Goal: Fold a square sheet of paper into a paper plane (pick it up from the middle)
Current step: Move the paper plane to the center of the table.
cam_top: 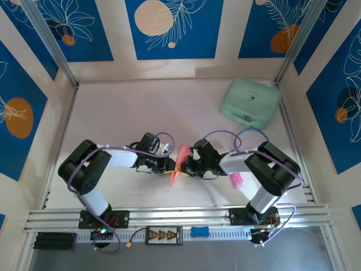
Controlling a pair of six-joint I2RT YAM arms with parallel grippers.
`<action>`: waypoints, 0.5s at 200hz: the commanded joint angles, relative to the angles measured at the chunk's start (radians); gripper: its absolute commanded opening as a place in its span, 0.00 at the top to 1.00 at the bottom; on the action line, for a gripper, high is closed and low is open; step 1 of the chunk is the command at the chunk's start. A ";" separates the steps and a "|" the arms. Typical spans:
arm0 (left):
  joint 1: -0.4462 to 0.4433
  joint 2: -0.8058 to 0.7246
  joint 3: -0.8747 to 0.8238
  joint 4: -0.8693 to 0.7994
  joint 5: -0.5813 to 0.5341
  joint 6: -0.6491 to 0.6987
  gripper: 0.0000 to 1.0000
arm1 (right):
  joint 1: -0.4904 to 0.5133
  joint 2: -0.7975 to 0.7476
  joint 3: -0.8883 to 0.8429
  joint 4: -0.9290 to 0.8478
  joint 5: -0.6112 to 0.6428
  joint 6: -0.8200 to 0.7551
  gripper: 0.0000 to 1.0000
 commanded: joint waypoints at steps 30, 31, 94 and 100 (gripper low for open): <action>-0.002 -0.062 0.006 -0.049 -0.064 0.034 0.89 | -0.002 -0.026 -0.013 -0.037 -0.003 -0.006 0.91; -0.002 -0.066 0.006 -0.052 -0.067 0.035 0.89 | -0.002 -0.028 -0.013 -0.039 -0.003 -0.007 0.91; -0.016 -0.219 0.046 -0.331 -0.413 0.134 0.87 | -0.030 -0.148 -0.031 -0.140 0.052 -0.038 0.90; -0.022 -0.228 0.056 -0.367 -0.458 0.145 0.86 | -0.031 -0.154 -0.030 -0.147 0.055 -0.040 0.90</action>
